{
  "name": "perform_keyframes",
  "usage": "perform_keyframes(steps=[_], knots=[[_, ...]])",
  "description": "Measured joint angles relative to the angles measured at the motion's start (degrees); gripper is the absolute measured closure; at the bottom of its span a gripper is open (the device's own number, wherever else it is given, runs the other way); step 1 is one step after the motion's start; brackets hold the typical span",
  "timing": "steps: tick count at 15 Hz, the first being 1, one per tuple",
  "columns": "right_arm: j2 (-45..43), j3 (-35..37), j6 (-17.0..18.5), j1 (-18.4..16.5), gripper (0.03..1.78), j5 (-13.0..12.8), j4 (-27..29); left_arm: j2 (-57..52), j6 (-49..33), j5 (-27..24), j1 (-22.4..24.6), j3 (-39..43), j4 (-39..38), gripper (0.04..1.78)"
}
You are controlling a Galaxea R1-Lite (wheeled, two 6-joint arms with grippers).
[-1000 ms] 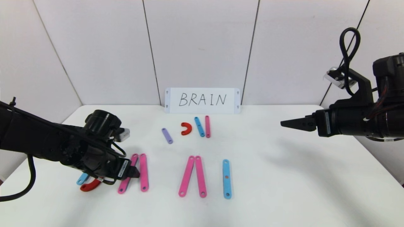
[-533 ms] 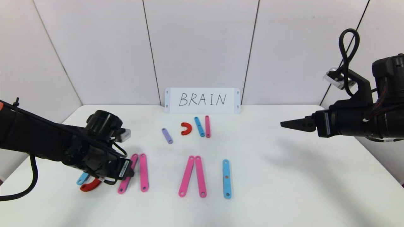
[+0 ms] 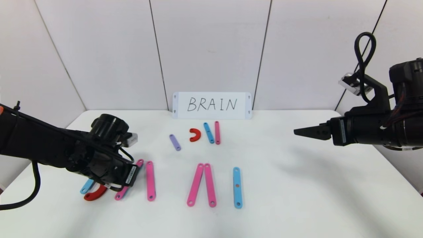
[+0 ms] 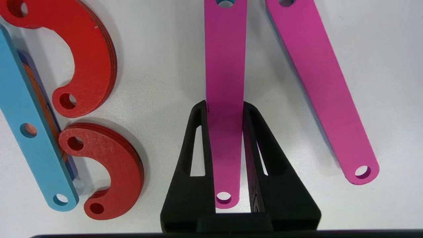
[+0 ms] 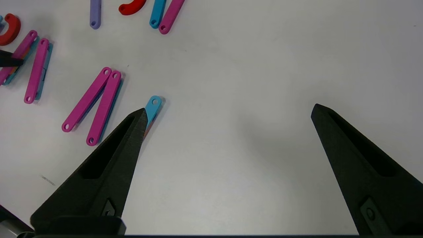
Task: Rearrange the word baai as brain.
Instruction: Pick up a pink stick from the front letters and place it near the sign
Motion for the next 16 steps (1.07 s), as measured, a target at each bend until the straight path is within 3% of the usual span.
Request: perform_keyframes(steps=[7,11,16], knots=[[-0.1,0.5,0.0,0.0,0.08,0.0,0.0,-1.1,-0.8,0.0,1.2,-9.1,2.1,1.52],[-0.4,0.9,0.0,-0.6,0.08,1.2,0.0,1.7,0.3,-0.2,3.7,-23.6,11.1,1.52],[-0.5,1.0,0.0,-1.6,0.08,1.7,0.0,11.6,9.3,-1.5,8.4,-40.9,20.6,1.52]])
